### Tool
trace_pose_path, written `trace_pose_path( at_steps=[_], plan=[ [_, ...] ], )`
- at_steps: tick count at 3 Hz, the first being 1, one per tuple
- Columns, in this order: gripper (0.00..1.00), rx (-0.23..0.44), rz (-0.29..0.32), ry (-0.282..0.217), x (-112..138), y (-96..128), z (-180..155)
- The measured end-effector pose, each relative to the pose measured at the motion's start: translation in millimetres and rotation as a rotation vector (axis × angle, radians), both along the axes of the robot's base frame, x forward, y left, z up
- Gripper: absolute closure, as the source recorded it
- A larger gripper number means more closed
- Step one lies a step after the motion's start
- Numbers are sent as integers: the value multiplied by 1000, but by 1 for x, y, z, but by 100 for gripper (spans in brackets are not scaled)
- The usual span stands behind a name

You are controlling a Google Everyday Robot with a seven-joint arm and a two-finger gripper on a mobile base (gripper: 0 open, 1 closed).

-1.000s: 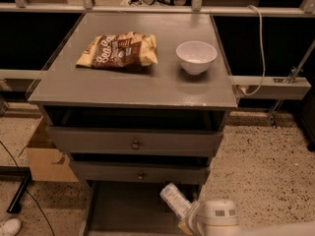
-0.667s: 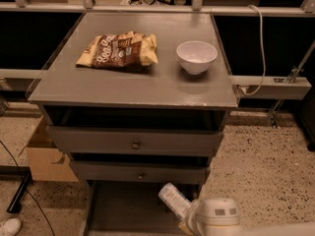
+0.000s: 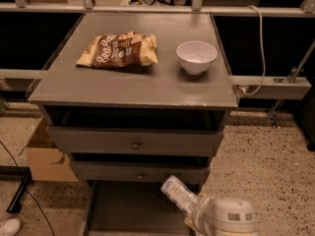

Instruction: Pick blue plastic bottle from bottom drawer and place on counter

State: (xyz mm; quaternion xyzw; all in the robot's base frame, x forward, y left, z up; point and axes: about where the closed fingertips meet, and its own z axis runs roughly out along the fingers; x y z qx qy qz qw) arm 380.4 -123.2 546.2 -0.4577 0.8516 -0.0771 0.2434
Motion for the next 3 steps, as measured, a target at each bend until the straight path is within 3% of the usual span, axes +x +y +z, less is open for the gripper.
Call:
trace_pose_path(
  at_steps=[2,3],
  plan=[
    [100,-4,33,-38,10,5,22],
    [100,-11,64,-83,16,9,51]
  ],
)
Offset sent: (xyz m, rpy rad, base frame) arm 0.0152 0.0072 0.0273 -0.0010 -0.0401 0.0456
